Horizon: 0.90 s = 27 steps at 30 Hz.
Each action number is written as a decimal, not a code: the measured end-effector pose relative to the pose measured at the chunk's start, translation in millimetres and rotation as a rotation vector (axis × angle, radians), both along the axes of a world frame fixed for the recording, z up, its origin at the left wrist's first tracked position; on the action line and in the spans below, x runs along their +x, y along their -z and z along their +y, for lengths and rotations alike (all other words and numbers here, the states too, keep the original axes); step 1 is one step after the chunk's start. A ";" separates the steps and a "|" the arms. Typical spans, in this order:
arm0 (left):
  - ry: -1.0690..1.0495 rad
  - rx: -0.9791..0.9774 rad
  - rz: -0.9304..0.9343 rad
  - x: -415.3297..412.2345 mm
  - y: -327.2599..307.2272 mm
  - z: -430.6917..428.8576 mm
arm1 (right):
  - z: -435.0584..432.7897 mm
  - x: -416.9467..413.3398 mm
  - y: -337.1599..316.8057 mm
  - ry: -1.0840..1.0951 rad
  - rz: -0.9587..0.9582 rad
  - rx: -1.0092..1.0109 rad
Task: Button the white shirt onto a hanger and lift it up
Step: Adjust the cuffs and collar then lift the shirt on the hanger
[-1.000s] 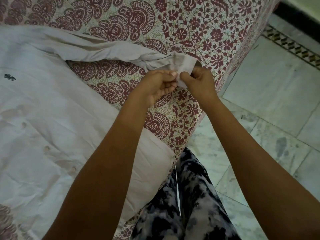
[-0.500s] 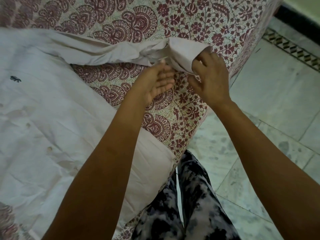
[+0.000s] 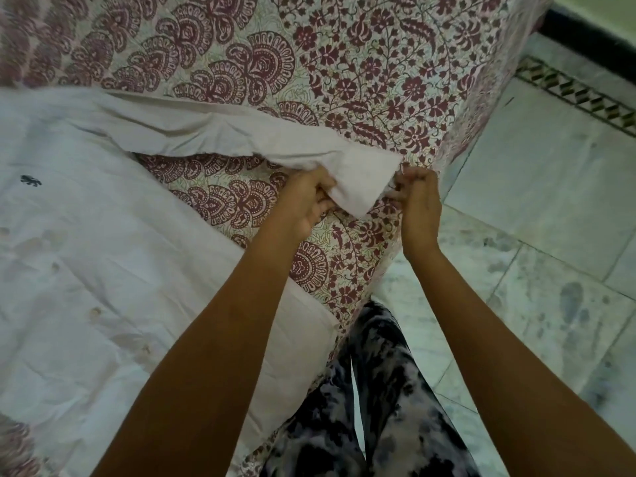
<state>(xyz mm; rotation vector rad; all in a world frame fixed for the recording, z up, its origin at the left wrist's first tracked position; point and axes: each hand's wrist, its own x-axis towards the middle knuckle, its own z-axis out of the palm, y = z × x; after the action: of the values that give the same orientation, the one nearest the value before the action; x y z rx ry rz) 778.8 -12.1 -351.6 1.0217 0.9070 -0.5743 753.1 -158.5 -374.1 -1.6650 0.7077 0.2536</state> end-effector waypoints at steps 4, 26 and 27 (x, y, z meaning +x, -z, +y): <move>-0.074 -0.098 -0.009 -15.0 0.3 -20.2 | -0.3 14.6 -8.8 -0.169 0.271 0.234; 0.200 0.645 -0.062 -23.5 -8.0 -10.2 | -17.1 43.7 -15.4 -0.465 -0.165 -0.588; 0.214 0.722 -0.115 -28.3 -7.6 -4.5 | -11.8 34.7 -18.5 -0.497 -0.227 -0.592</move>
<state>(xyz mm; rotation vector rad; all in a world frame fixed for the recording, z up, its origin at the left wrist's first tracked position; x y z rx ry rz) 750.5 -16.6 -344.0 1.8002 0.9261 -0.3553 787.8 -170.3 -355.6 -2.3851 0.1849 0.2086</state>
